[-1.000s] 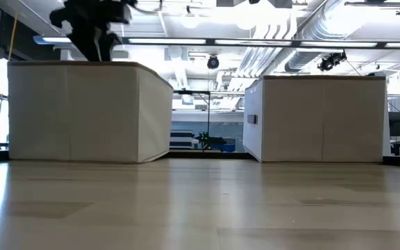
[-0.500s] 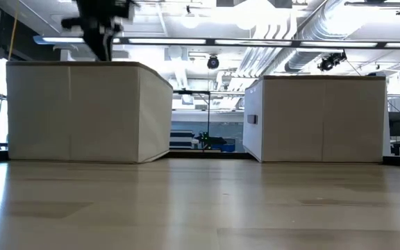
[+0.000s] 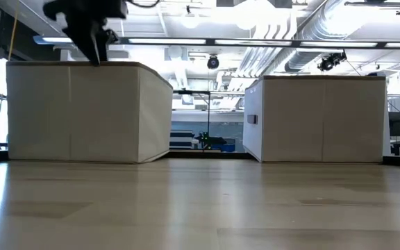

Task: Sort clothes
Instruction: Adjust the laundry organizers

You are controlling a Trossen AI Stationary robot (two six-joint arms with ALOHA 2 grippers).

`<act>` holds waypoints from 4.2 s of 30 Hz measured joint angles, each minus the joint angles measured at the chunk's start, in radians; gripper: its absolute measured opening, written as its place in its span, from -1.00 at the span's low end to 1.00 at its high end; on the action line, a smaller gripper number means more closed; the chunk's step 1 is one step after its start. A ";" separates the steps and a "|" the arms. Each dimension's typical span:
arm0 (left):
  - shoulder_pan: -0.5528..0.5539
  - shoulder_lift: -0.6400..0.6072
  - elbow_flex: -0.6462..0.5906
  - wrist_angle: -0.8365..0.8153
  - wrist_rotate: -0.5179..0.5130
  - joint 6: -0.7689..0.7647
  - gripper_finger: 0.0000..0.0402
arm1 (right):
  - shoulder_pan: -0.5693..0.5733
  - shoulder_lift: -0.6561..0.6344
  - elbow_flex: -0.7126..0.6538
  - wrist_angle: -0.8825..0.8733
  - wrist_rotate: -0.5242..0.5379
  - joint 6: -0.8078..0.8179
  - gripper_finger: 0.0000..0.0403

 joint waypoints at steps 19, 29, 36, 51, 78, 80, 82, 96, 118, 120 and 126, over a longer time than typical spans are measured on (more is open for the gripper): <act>-0.254 0.069 -0.050 0.050 -0.048 -0.209 -0.95 | 0.000 0.000 0.000 0.000 0.000 0.019 -0.30; -0.258 0.110 -0.054 0.255 -0.074 -0.121 -0.99 | -0.003 0.000 0.000 0.000 0.025 0.018 -0.30; -0.146 0.207 -0.060 0.299 -0.142 0.151 -0.99 | -0.003 0.000 0.000 -0.017 0.025 0.019 -0.30; -0.090 0.222 -0.072 0.338 -0.044 0.152 -0.62 | -0.188 -0.268 0.000 -0.676 0.166 0.268 -0.29; -0.406 -0.085 -0.049 -0.058 -0.384 -0.439 -0.01 | -0.699 -0.180 0.001 -0.988 -0.136 -0.246 -0.91; -0.413 -0.143 -0.111 -0.028 -0.387 -0.446 -0.01 | -0.659 -0.157 0.001 -0.933 -0.152 -0.250 -0.94; -0.417 -0.190 -0.175 0.000 -0.384 -0.440 -0.01 | -0.622 -0.130 0.001 -0.860 -0.169 -0.248 -0.91; -0.338 -0.188 -0.483 0.434 -0.309 0.009 -0.06 | -0.570 0.116 0.172 -0.696 -0.524 -0.475 -0.99; -0.289 -0.109 -0.331 0.413 -0.308 0.427 -0.38 | -0.581 0.225 0.346 -0.905 -0.243 -0.651 -0.87; -0.270 -0.109 -0.330 0.419 -0.308 0.436 -0.36 | -0.571 0.225 0.345 -0.899 -0.220 -0.645 -0.73; -0.245 -0.151 -0.312 0.406 -0.307 0.298 -0.19 | -0.520 0.203 0.377 -0.948 -0.085 -0.620 -0.22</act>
